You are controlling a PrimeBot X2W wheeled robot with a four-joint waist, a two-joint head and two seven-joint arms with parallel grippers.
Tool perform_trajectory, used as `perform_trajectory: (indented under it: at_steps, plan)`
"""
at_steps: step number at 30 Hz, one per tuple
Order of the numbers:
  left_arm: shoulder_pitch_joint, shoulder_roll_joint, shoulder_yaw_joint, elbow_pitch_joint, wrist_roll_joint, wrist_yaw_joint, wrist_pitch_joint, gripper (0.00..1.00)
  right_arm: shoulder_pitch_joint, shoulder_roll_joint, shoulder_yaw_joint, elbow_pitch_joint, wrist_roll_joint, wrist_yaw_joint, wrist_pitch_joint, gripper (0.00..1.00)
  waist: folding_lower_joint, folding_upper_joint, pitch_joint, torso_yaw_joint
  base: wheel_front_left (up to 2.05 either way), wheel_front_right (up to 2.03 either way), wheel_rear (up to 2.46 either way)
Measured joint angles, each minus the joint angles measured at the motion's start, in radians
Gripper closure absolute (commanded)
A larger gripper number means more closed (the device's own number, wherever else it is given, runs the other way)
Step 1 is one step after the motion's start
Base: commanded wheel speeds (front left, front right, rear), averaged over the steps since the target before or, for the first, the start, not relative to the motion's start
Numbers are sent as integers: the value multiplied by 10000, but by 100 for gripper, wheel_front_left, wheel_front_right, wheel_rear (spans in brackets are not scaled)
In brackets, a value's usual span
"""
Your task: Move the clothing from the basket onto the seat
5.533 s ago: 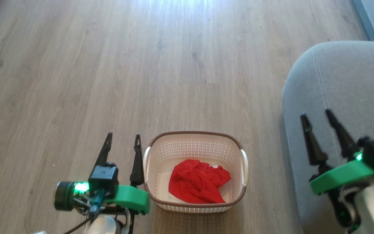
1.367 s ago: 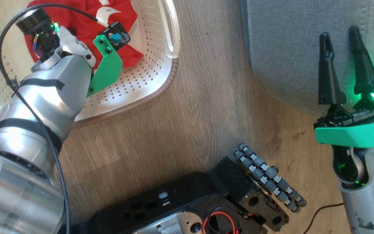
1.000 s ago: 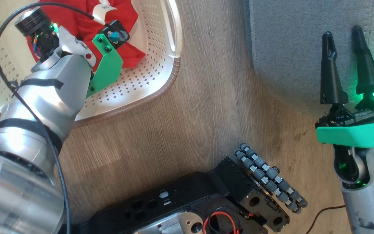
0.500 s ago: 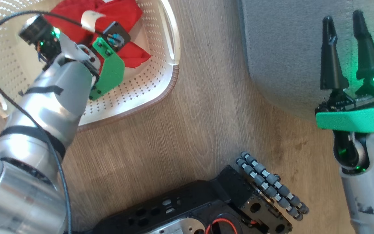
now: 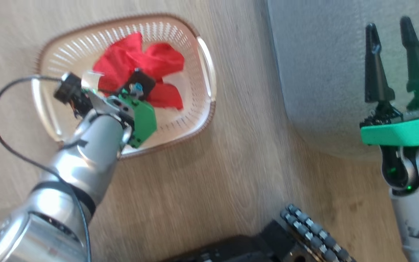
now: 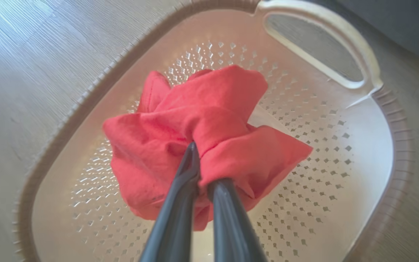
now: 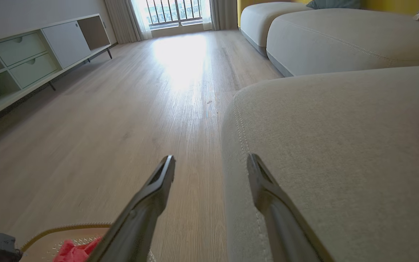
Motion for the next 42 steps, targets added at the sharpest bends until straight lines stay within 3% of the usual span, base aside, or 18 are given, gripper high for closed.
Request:
perform_trajectory:
  at_steps: [13,25,35,42]
  plan:
    - [2413,-98,1081,-3133,-1212,654,-153,100,1214,-38,150,646,-188,0,13,0,-1,0,-3041,845,0,0,0]
    - [4818,92,3014,-7070,-711,690,-153,100,2586,125,276,1060,-418,0,23,0,-1,0,-5624,1460,0,0,0]
    - [6310,98,4529,-9889,-291,685,-163,100,3256,518,401,1185,-527,0,25,0,-2,0,-6976,1926,0,0,0]
    - [7015,38,5016,-11384,-140,583,-165,100,3472,644,391,1189,-535,0,25,0,-2,0,-7324,2167,0,0,0]
